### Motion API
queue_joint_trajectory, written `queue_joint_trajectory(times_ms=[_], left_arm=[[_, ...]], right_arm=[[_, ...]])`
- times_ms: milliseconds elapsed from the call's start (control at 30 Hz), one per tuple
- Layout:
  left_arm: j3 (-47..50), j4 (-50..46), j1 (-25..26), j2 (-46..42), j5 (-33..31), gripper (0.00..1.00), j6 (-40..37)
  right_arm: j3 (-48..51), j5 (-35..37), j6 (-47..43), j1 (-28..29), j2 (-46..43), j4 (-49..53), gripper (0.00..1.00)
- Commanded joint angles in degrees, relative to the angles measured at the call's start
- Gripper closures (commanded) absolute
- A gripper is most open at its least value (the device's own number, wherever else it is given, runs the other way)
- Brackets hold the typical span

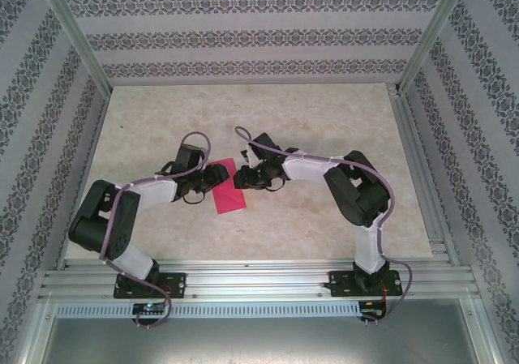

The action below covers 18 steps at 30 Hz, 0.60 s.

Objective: Fold a paper plane with a square sheet of paper (pick it up from the middle)
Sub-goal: Turn over the paper at the center of the table.

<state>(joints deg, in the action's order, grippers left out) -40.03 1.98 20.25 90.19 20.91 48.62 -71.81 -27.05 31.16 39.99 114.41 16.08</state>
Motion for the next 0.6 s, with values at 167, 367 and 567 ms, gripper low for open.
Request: queue_joint_trajectory(times_ms=[167,367,567], left_arm=[[0.9,-3.8,-0.7,-6.2,0.1,0.53,0.4],[4.4,-2.9,-0.7,-9.0,-1.2,0.55,2.1],[3.9,-5.3,-0.7,-10.4,-2.6,0.55,2.0]], right_arm=[[-2.3,0.5,-1.6,-0.2,2.5,0.8,0.63],[-3.0,-2.0,-2.2,0.1,4.0,0.4,0.66],[-2.9,-4.3,-1.0,0.2,4.9,-1.3,0.81]])
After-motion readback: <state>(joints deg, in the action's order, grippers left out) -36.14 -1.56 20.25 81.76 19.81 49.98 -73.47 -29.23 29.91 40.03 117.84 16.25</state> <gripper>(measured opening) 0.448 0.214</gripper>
